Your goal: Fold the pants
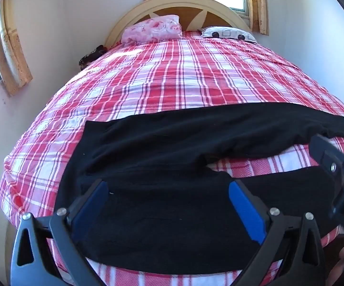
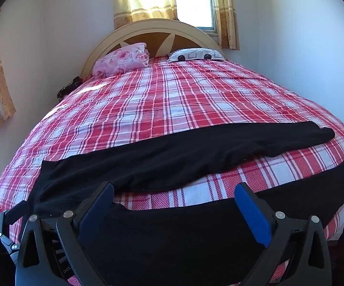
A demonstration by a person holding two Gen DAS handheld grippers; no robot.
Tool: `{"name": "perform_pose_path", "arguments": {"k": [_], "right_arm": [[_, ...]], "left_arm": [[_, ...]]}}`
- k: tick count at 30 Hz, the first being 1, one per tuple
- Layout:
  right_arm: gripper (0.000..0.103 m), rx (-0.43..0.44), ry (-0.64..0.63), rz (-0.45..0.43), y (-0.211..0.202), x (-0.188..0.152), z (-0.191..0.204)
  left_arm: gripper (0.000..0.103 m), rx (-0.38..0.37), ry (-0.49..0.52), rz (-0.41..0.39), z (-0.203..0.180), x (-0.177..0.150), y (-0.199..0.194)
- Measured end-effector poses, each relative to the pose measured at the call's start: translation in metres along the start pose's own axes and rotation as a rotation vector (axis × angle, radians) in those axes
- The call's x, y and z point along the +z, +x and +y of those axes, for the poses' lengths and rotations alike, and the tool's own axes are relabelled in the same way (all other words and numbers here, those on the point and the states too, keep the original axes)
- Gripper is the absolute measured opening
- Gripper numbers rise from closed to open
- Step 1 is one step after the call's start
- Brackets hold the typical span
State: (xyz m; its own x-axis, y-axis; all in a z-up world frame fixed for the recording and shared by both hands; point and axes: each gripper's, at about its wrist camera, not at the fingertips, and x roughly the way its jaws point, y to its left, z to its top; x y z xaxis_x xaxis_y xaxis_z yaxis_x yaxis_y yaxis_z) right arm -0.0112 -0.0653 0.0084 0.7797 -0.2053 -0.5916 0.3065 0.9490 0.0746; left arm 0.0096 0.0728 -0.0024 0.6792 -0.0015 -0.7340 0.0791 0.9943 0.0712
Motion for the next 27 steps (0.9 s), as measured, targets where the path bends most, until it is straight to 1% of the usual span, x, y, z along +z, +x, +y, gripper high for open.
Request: {"name": "perform_pose_path", "arguments": {"k": [1,3,5,7,9,11,13,14,16,18,22,27], "right_arm": [[0.102,0.023,-0.007,0.009,-0.002,0.001,-0.011],[0.102,0.04,-0.034,0.025,-0.01,0.012,-0.021],[0.102,0.047,-0.037,0.031,-0.017,0.006,-0.038],[0.102,0.038,-0.037,0.028,-0.026,0.002,-0.057],[0.102,0.036,-0.041,0.029,-0.029,-0.001,-0.063],[0.102,0.029,-0.033,0.033,-0.035,-0.003,-0.083],[0.102,0.022,-0.028,0.028,-0.038,-0.004,-0.09],[0.102,0.011,-0.009,0.02,-0.042,-0.005,-0.102],[0.102,0.009,0.002,0.02,-0.043,-0.005,-0.111],[0.102,0.006,0.041,0.016,-0.046,-0.006,-0.127],[0.102,0.005,0.07,0.024,-0.045,-0.006,-0.141],[0.102,0.021,0.068,0.027,-0.039,-0.003,-0.145]], "left_arm": [[0.103,0.001,-0.004,0.005,-0.004,-0.001,0.0],[0.103,0.013,-0.003,0.007,-0.011,-0.002,-0.002],[0.103,0.029,0.012,0.001,-0.022,-0.005,-0.004],[0.103,0.038,0.021,-0.002,-0.033,-0.009,-0.007],[0.103,0.028,0.023,0.0,-0.045,-0.011,-0.01],[0.103,0.021,0.023,-0.002,-0.056,-0.013,-0.013],[0.103,0.017,0.03,0.001,-0.065,-0.014,-0.016],[0.103,0.014,0.035,0.002,-0.07,-0.014,-0.017],[0.103,0.013,0.045,-0.003,-0.079,-0.012,-0.02],[0.103,0.013,0.05,-0.013,-0.086,-0.01,-0.024],[0.103,0.016,0.072,-0.024,-0.097,-0.01,-0.027],[0.103,0.03,0.08,-0.01,-0.1,-0.012,-0.022]]}}
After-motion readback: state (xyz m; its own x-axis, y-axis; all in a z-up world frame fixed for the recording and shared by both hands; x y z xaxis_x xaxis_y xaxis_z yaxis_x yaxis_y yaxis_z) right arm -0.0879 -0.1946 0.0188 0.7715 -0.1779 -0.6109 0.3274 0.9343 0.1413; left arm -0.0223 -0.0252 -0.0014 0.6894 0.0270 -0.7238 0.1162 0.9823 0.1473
